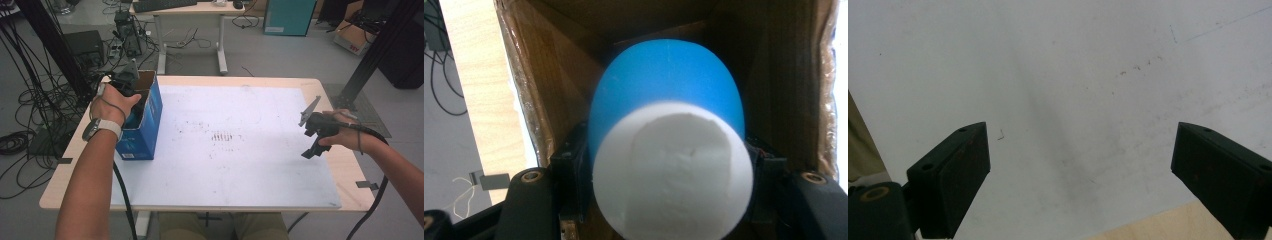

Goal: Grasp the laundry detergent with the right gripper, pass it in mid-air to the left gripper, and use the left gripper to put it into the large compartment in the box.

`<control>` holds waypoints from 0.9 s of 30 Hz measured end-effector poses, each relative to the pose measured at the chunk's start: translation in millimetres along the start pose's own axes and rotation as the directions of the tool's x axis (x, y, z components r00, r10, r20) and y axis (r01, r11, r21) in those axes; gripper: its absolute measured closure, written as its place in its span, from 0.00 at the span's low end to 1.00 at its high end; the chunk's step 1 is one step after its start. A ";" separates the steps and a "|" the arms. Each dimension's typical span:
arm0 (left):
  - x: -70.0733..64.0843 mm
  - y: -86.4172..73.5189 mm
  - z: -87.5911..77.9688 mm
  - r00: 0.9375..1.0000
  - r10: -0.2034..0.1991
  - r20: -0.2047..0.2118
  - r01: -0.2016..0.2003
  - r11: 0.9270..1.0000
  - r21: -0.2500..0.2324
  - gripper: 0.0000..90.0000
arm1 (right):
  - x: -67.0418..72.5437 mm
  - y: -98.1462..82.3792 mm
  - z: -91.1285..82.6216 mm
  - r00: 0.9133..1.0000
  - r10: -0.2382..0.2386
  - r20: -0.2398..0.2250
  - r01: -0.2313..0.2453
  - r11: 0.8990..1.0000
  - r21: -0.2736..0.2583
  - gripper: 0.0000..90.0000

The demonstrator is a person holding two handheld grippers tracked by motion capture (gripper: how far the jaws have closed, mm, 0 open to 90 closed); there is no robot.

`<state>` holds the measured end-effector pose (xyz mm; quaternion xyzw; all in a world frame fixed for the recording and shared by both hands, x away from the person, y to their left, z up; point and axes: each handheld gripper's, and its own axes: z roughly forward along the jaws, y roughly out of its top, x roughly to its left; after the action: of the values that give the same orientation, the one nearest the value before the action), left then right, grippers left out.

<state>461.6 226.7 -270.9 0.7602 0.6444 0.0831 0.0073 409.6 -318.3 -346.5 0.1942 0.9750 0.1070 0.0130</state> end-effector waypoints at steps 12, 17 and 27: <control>0.6 0.9 -0.1 1.000 0.001 0.015 -0.002 1.000 0.018 0.37 | 1.1 -0.6 0.8 1.000 0.000 0.000 0.000 1.000 0.002 0.09; -0.5 1.5 0.9 1.000 0.008 0.029 -0.008 1.000 0.016 0.30 | 2.0 -0.7 1.9 1.000 -0.003 -0.004 0.003 1.000 0.006 0.09; 4.7 -0.9 -6.0 0.998 0.007 0.058 -0.008 1.000 0.009 0.27 | 1.8 -1.3 0.2 1.000 -0.002 -0.003 0.002 1.000 0.008 0.09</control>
<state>460.6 230.9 -264.5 0.7647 0.6414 0.0580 0.0222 407.4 -318.8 -347.0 0.1931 0.9756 0.1034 0.0107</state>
